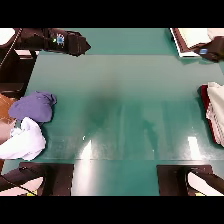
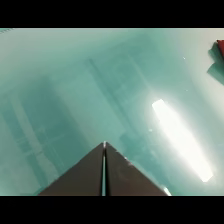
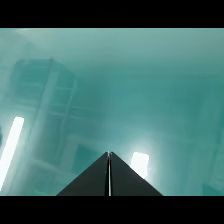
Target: Fold the shirts.
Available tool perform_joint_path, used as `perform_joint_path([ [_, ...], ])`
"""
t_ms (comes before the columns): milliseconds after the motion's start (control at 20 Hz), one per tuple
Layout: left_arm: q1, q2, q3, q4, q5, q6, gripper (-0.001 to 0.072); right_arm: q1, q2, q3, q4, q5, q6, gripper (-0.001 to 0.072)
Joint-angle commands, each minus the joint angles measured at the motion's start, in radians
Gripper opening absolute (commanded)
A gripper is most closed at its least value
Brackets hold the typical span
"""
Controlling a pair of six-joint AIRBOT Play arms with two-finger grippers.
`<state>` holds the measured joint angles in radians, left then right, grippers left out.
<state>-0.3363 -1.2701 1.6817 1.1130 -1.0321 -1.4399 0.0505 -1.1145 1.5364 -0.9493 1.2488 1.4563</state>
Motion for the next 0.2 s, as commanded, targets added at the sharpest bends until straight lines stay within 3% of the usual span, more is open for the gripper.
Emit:
perform_joint_path([
  [0,0.000,0.000,0.000,0.000,0.003,0.000,0.0023,0.135,0.000,0.004,0.004,-0.042,-0.015,0.0022],
  [150,0.000,0.000,0.000,0.000,0.003,0.000,0.0023,0.140,0.001,0.004,0.006,-0.041,-0.015,0.0022],
])
